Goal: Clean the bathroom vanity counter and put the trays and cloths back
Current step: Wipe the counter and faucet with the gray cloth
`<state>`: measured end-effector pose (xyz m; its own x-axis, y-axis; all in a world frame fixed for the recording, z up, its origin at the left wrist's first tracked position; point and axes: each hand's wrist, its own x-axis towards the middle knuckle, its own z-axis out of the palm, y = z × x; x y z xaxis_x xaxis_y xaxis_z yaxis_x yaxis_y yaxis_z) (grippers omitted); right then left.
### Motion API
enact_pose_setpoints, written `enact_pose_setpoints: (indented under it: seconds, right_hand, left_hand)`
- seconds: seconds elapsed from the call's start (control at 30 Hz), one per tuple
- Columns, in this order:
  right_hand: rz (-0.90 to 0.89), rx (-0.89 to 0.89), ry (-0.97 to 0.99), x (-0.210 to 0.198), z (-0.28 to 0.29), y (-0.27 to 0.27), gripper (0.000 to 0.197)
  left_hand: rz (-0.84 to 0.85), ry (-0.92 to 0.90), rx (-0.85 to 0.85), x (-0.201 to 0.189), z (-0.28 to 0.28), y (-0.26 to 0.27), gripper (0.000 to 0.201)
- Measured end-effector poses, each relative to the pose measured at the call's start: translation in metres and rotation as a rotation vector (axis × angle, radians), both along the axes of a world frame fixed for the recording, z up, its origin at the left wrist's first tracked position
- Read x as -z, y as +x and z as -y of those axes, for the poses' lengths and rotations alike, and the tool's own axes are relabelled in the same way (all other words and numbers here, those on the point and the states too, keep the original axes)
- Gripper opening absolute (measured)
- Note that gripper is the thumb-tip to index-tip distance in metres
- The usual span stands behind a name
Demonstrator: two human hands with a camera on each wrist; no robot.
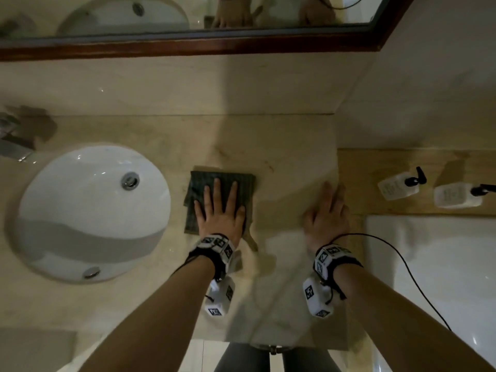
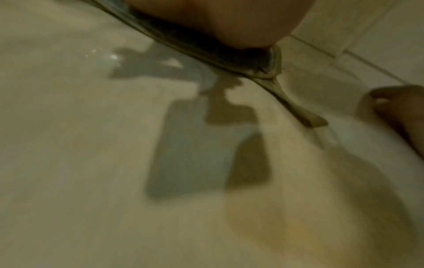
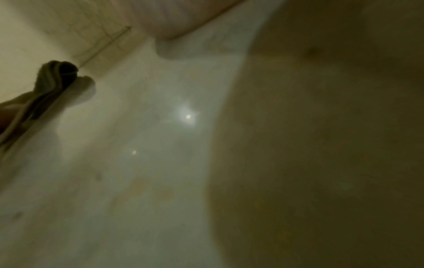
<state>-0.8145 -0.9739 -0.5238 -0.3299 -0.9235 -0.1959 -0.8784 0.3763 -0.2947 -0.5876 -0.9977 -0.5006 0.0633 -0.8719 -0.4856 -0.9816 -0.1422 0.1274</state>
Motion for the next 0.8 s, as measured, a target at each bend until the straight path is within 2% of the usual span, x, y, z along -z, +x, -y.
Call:
enact_pose_setpoints:
  seconds: [0.17,0.27,0.6,0.8]
  right_hand:
    - [0.015,-0.013,-0.015,-0.001,-0.002,-0.002,0.069]
    - [0.032,0.001,-0.028,-0.003,-0.002,-0.001,0.068]
    - [0.032,0.041,-0.044,-0.003,0.0,0.002,0.069]
    - [0.037,0.133,-0.06,-0.001,0.007,0.008,0.064]
  left_hand:
    - [0.009,0.034,-0.018,-0.003,-0.065,-0.02,0.058]
    - [-0.001,0.019,-0.036,-0.001,-0.076,-0.025,0.059]
    - [-0.004,0.046,-0.07,-0.003,-0.067,-0.033,0.059]
    - [-0.022,0.039,-0.081,-0.002,-0.024,-0.052,0.061]
